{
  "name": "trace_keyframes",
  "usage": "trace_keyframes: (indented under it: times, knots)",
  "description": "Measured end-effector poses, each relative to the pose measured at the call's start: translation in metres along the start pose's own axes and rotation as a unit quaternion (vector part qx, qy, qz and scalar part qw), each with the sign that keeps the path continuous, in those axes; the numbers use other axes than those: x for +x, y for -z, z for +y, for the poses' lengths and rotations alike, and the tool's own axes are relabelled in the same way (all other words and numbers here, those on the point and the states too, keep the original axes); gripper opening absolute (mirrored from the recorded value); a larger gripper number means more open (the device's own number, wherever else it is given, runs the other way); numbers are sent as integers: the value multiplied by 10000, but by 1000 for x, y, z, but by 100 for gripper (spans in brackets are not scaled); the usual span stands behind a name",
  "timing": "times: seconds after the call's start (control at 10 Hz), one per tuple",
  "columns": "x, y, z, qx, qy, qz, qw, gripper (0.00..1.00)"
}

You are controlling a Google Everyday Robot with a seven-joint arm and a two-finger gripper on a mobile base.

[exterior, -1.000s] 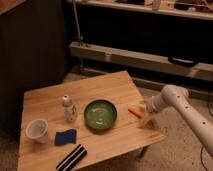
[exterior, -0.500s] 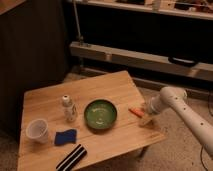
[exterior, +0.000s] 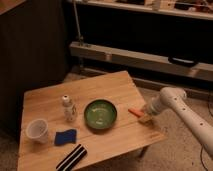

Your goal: Place the pepper in the ceramic cup

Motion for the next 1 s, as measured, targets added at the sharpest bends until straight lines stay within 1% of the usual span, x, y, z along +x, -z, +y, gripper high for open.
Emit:
trace_keyframes:
  times: [0.1, 1.0]
  knots:
    - [1, 0, 0, -1, 13, 1, 10000, 0]
    - [0, 0, 1, -10, 12, 5, 10000, 0]
